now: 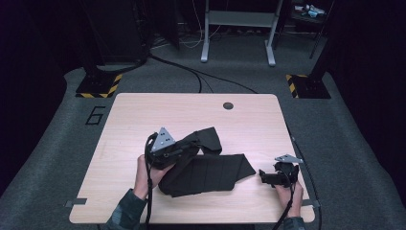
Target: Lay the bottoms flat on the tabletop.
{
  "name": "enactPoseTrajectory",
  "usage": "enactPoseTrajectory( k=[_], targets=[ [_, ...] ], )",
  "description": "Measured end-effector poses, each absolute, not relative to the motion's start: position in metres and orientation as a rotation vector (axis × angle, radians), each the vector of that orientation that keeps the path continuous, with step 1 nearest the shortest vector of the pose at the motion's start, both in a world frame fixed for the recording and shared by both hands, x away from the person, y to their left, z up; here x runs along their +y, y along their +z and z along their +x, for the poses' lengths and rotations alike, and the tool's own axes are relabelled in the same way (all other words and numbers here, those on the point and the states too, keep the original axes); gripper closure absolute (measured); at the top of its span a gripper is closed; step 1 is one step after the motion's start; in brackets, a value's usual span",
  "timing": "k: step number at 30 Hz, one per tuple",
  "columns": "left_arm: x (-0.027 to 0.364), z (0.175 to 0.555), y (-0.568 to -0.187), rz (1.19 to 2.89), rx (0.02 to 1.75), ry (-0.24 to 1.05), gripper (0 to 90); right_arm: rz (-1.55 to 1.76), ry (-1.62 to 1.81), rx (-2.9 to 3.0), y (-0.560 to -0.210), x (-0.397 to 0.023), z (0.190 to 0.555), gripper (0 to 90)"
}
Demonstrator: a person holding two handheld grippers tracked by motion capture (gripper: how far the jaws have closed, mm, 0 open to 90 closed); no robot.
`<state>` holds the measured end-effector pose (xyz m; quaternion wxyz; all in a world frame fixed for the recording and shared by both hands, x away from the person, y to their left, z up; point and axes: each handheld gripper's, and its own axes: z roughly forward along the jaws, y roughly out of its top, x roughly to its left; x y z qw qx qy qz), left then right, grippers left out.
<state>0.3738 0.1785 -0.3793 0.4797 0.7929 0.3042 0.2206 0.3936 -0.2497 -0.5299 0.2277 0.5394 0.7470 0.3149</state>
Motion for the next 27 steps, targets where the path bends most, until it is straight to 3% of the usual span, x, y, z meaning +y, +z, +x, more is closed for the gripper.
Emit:
enactPoseTrajectory(
  k=[14,25,27],
  targets=[
    [0.237,0.361,-0.382,1.807,0.871,0.622,74.7,1.487,0.867,2.057,-0.53,-0.25,0.394,0.0],
    [0.299,0.341,-0.406,1.645,1.109,0.68,76.4,1.489,0.867,2.056,-0.53,-0.249,0.394,0.0],
    [0.311,0.336,-0.413,1.628,1.172,0.704,72.1,1.489,0.867,2.056,-0.53,-0.249,0.394,0.0]
  ],
)
